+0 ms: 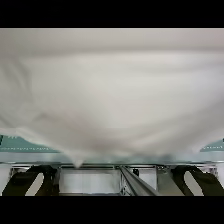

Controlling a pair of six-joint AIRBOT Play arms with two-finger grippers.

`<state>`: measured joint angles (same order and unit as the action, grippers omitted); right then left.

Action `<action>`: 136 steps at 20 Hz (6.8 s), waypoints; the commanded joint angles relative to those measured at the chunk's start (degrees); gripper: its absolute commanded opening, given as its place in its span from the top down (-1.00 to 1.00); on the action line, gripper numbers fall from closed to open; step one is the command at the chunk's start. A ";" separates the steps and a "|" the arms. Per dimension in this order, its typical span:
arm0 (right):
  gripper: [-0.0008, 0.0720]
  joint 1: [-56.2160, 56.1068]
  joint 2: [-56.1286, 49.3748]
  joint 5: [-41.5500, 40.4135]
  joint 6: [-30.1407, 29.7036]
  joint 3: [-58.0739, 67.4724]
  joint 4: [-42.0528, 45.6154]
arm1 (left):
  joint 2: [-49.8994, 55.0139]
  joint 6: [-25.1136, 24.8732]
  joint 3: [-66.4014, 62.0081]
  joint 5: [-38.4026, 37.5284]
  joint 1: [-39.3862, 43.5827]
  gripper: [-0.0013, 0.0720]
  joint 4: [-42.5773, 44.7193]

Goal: Fold the shirts.

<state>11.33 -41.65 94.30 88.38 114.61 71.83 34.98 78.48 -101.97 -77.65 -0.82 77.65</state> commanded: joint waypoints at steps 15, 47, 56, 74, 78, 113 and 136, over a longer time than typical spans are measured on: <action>0.93 -1.07 -38.93 -36.83 -6.93 -35.93 -10.54 | 47.04 9.92 22.40 34.47 2.97 0.88 -5.25; -0.72 -3.85 -58.99 -14.47 -7.54 -30.64 -3.63 | 62.07 4.22 21.59 -6.78 0.81 -0.96 2.27; -0.72 13.55 -29.64 -31.32 -21.20 -69.26 -20.11 | 33.29 2.36 58.21 -2.56 -23.69 -0.96 -8.79; -0.72 14.56 -16.48 -23.08 -5.77 -78.16 1.03 | 23.39 -9.60 82.42 10.88 -11.80 0.88 -30.97; -0.72 14.53 -16.55 -19.78 -3.19 -83.84 -0.24 | 23.41 -9.90 81.15 11.21 -11.78 0.88 -31.04; 0.93 2.49 -56.83 -31.23 -7.06 -36.57 -25.38 | 64.17 1.01 22.16 20.33 -8.52 0.88 -28.13; 0.93 -0.76 -60.15 -17.68 -8.74 -32.24 -19.28 | 45.09 1.55 34.12 22.49 5.92 0.90 -20.52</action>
<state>12.23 -103.70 75.02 79.77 79.94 52.97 80.84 80.55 -69.28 -58.78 -1.85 58.63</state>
